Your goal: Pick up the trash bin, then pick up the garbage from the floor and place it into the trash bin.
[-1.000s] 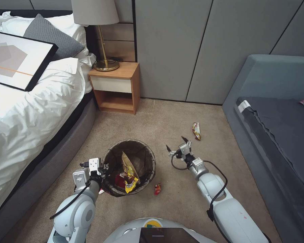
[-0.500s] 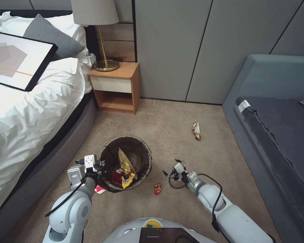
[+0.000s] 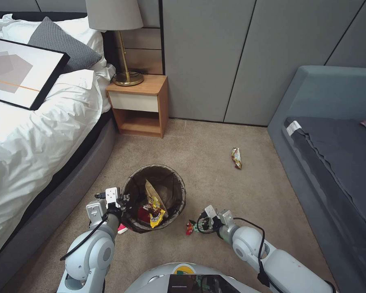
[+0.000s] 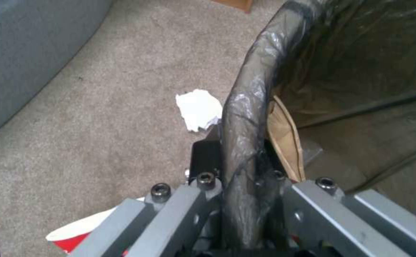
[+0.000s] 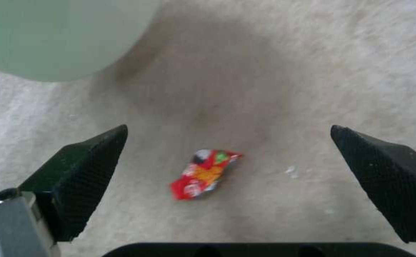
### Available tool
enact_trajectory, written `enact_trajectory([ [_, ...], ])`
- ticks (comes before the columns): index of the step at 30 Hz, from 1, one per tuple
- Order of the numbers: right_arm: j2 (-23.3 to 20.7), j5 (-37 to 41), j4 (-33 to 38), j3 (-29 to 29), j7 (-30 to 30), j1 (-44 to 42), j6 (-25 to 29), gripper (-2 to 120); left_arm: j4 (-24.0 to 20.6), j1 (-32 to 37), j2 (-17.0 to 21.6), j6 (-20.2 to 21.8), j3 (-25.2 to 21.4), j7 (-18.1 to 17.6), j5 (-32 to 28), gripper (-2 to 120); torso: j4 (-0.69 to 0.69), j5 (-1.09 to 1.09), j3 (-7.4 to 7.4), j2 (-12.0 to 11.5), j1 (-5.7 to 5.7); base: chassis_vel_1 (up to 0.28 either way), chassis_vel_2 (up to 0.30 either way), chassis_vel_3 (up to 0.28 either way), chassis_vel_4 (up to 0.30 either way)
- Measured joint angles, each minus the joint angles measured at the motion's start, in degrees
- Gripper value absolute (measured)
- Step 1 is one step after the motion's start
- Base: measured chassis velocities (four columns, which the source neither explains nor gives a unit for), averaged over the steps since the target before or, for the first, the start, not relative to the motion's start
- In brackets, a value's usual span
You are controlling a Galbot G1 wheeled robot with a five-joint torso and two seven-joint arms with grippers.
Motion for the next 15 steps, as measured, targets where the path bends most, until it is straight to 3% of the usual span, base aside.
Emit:
enact_trajectory([
  [15,2.6,2.2,-4.0,-4.1,3.4,1.1,-1.5,100,0.1,0.5,-0.3,-0.2,0.4,0.1,0.7,3,0.00,0.00,0.00,0.0,0.00,0.000,0.000,0.000,0.000],
])
